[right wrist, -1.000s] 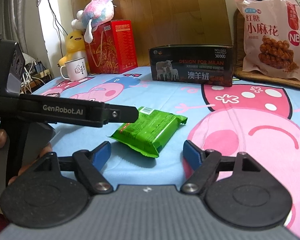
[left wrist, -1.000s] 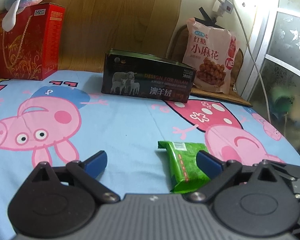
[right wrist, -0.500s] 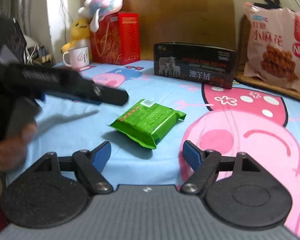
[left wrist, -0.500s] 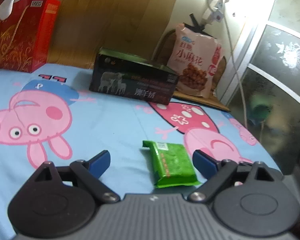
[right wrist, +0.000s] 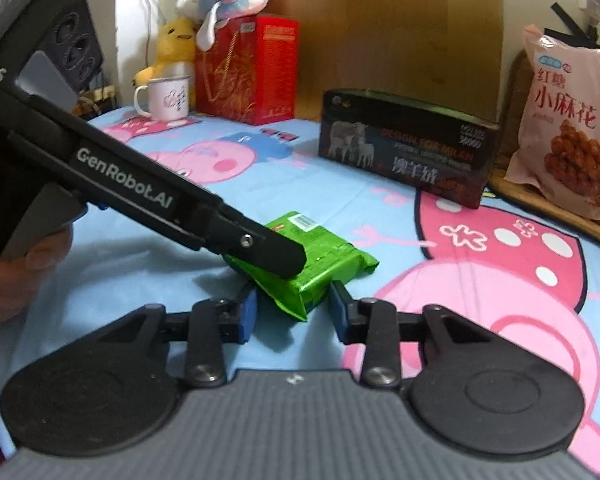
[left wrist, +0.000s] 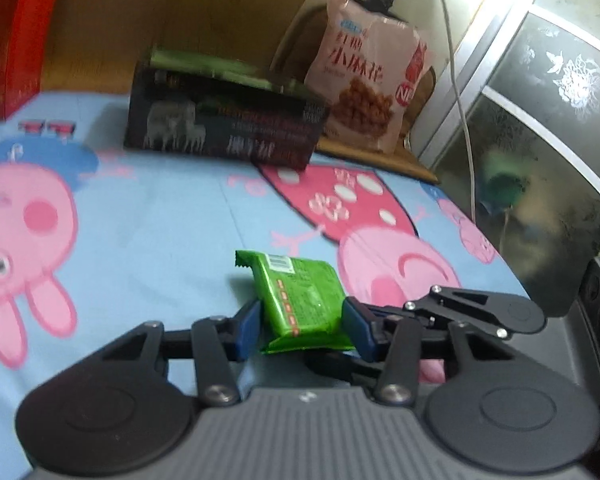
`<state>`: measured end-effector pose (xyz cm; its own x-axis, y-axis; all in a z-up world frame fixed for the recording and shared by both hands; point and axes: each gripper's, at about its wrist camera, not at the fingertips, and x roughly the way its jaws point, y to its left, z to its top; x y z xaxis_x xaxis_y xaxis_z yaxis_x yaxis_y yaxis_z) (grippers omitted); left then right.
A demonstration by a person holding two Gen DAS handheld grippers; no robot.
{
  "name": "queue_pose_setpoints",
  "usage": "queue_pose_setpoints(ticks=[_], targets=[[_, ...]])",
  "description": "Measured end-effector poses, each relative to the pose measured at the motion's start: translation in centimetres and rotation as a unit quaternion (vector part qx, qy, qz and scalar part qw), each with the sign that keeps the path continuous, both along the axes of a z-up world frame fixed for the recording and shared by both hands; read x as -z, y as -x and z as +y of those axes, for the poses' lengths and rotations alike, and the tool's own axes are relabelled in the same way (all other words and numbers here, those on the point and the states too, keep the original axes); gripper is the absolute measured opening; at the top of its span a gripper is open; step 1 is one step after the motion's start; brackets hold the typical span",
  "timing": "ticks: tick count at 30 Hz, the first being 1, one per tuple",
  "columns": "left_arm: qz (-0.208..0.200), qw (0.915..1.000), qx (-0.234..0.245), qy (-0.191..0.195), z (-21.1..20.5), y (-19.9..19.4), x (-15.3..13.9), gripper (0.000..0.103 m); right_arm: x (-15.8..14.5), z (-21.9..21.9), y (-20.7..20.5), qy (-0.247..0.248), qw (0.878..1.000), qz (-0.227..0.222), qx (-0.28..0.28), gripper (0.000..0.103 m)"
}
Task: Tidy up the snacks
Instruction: 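Close the left tool on the bright green packet, then carry the green packet into the black tin box and open the left tool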
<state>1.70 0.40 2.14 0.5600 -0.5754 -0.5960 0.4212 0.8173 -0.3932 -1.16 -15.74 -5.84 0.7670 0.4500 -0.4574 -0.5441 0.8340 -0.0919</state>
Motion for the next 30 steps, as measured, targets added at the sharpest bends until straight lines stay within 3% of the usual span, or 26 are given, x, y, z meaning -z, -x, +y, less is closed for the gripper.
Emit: queue_pose_setpoints(ticks=[6,12,14,17,20,22,26,30], targets=[[-0.072,0.9972,-0.018,0.009,0.3,-3.4,-4.8,0.044,-3.6,-0.2,-2.1,-0.033,0.997,-0.067,0.005,0.039],[-0.140,0.9884,-0.058,-0.011,-0.6,-11.0,-7.7,0.049,-7.9,0.3,-9.4,-0.042,0.992,-0.117,0.015,0.038],[-0.145,0.9866,-0.070,-0.027,-0.9,-14.0,-7.6,0.059,-8.7,0.9,-12.9,-0.040,0.993,-0.112,0.020,0.039],[-0.116,0.9857,-0.099,-0.072,-1.6,-17.7,-5.8,0.059,-8.6,1.5,-16.7,-0.040,0.993,-0.096,0.050,0.040],[-0.111,0.9857,-0.114,-0.056,-0.5,-17.0,-5.2,0.059,-8.1,0.7,-17.0,-0.061,0.994,-0.065,0.064,0.042],[-0.126,0.9831,-0.124,-0.050,0.1,-15.3,-5.3,0.060,-7.6,-0.4,-14.9,-0.082,0.991,-0.082,0.060,0.051],[-0.141,0.9786,-0.141,-0.051,0.7,-11.6,-5.6,0.066,-6.2,-2.2,-11.6,-0.118,0.989,-0.062,0.070,0.050],[-0.141,0.9741,-0.151,-0.093,0.0,-8.1,-5.4,0.070,-4.7,-3.0,-8.3,-0.144,0.985,-0.034,0.088,0.056]])
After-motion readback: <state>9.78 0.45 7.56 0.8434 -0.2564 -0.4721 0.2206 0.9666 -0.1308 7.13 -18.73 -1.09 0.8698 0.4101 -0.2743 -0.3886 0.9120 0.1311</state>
